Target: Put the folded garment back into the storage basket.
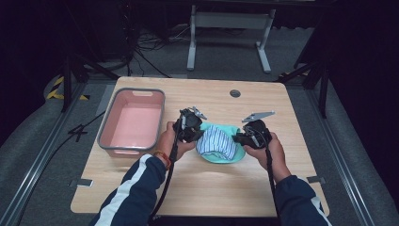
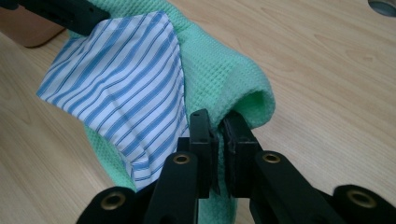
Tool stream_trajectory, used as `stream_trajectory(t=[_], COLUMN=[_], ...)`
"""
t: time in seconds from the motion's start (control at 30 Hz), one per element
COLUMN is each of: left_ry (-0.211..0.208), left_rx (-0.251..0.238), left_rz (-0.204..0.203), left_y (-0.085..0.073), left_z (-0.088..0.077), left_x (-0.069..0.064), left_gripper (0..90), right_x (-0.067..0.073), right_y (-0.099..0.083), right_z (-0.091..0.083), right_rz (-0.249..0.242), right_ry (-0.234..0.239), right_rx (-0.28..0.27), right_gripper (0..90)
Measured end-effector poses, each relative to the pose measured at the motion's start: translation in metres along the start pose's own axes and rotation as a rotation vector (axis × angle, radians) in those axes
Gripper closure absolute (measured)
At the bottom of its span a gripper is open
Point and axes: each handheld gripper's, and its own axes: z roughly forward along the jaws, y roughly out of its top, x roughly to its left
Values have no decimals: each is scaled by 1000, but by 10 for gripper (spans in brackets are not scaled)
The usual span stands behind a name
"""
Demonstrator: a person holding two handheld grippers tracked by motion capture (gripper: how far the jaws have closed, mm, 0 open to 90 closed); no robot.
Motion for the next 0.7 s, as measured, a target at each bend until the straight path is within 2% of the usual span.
stream_trajectory(t=[0.2,0.3,0.53,0.6,0.7], left_ry=[20,32,71,81,92], left_rx=[-8,-27,-52,-58,-71], left_rz=[-12,-29,-51,-55,-80], left_y=[-3,-6,-12,-15,-19], left_z=[-12,-21,-43,-50,-58], left_x=[10,15,31,36,42], left_gripper=[833,832,832,832,833], right_x=[9,12,31,33,40], right_y=[15,20,47,50,59], right_z=[0,0,0,0,3], right_rz=[-18,-26,-68,-69,-82], right_ry=[10,13,22,25,36], right_rx=[-12,-17,-43,-44,-47], right_gripper=[837,837,837,837,837])
